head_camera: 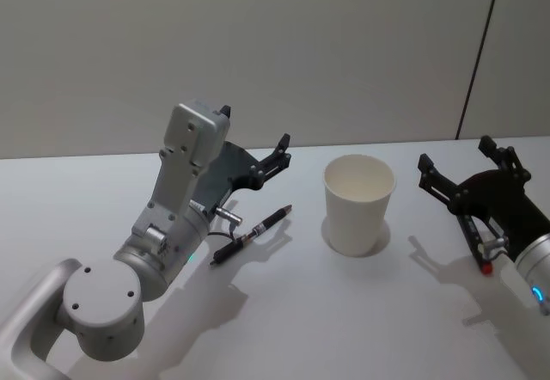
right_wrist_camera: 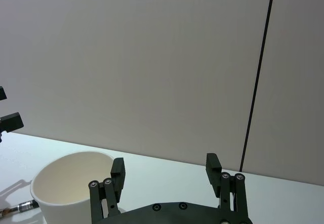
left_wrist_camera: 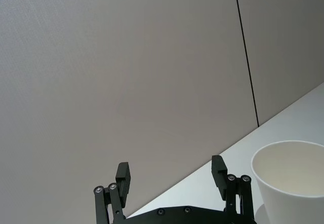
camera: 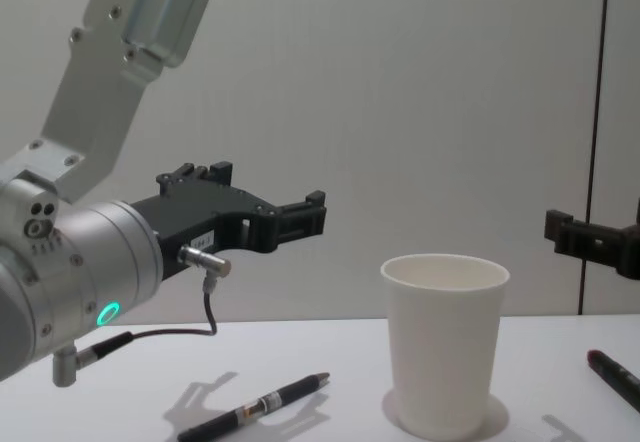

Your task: Place the pen into the pen holder.

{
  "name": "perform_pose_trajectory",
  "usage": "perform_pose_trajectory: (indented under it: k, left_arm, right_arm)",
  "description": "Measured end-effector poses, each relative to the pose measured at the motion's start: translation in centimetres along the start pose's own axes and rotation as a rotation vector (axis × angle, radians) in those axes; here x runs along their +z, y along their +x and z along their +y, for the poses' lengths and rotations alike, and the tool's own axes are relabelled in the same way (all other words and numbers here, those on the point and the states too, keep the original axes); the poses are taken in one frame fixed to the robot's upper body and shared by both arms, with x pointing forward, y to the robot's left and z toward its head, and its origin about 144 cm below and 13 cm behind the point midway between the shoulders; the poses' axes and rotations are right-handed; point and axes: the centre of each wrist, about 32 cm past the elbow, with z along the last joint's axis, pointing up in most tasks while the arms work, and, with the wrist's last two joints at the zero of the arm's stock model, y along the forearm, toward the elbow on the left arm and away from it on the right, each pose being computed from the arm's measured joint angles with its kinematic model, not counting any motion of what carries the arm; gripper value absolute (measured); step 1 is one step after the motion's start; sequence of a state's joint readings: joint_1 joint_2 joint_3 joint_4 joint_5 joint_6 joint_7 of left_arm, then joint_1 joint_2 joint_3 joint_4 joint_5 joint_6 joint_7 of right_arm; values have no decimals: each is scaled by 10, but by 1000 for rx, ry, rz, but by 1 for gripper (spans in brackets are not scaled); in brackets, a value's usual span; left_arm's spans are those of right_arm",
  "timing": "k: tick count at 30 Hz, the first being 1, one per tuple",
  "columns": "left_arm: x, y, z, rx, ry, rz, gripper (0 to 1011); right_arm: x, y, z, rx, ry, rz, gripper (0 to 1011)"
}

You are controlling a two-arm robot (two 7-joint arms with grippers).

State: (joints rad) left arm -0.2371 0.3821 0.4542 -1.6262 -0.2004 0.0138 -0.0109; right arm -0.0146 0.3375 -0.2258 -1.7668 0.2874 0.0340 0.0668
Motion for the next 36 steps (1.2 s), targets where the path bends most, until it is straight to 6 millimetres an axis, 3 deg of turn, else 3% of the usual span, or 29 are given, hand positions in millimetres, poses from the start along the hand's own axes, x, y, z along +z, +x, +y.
perform_pose_trajectory:
  k: [36]
  left_arm:
    - [0, 0, 0, 0, 0, 0, 1001]
  right_arm:
    - [0, 0, 0, 0, 0, 0, 1001]
